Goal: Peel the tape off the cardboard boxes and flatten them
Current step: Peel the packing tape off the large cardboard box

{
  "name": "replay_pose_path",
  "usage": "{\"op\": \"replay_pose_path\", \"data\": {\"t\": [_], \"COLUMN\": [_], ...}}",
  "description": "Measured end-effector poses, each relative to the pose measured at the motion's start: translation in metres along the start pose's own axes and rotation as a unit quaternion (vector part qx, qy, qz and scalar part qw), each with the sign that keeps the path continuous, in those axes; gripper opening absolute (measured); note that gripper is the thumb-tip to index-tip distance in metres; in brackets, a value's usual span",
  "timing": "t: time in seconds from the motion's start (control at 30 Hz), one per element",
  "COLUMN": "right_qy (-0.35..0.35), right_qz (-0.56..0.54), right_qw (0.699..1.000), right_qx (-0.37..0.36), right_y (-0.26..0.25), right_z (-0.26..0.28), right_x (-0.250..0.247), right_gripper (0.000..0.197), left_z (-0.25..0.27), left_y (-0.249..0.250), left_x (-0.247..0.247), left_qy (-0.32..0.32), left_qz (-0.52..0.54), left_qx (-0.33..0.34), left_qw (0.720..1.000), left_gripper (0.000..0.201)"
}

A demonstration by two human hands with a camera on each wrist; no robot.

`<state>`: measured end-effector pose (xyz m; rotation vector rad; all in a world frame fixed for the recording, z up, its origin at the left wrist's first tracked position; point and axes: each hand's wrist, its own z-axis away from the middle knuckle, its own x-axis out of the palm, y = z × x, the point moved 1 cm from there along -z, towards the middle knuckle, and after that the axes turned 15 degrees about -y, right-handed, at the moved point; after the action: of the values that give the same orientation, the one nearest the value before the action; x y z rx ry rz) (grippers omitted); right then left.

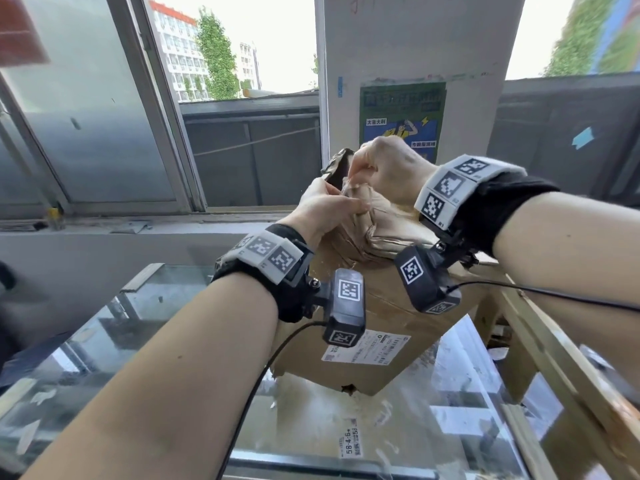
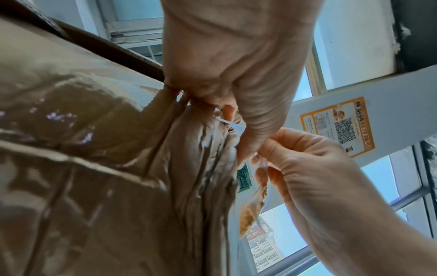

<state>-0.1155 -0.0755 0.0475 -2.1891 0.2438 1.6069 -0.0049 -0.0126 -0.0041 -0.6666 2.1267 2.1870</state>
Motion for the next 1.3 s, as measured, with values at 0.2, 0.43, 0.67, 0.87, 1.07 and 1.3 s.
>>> {"op": "replay_pose_path", "data": {"t": [0.2,0.43,0.67,0.87,1.07,1.3], "right_qy": [-0.047,-0.101,0.001,-0.021,-0.01,-0.069], "right_qz": [-0.045,-0.163,-0.236,-0.214,-0.239,-0.143], "right_qw": [0.996,0.975,0.966,0.973,0.969,0.982], "right_qx": [0.059,0.113,0.109,0.084,0.056,0.102], "right_y": [-0.003,-0.014,-0.009,-0.022,-0.024,-0.004], "right_z": [-0.001,0.0,0.006,-0.008,-0.009,0.002], "right_x": [-0.005,-0.009,-0.052,-0.028,-0.027,-0.011], "right_gripper": [0.012,0.019,0.025,0.035,0.034,0.033], "left_z": [-0.003,-0.009,-0.008,-0.005,0.011,0.005], "left_y": [0.006,0.002,-0.033,-0.028,0.004,-0.022], "left_x": [-0.001,-0.001,-0.034,-0.019,0.002,0.011], "left_qy": [-0.005,0.032,0.118,0.126,0.056,-0.104], "left_qz": [-0.041,-0.043,-0.014,-0.107,-0.338,-0.52], "left_qx": [-0.003,-0.005,-0.051,0.007,0.112,-0.067], "left_qw": [0.999,0.999,0.992,0.986,0.933,0.845], "left_gripper": [0.023,0.017,0.048,0.031,0.041,0.129]}}
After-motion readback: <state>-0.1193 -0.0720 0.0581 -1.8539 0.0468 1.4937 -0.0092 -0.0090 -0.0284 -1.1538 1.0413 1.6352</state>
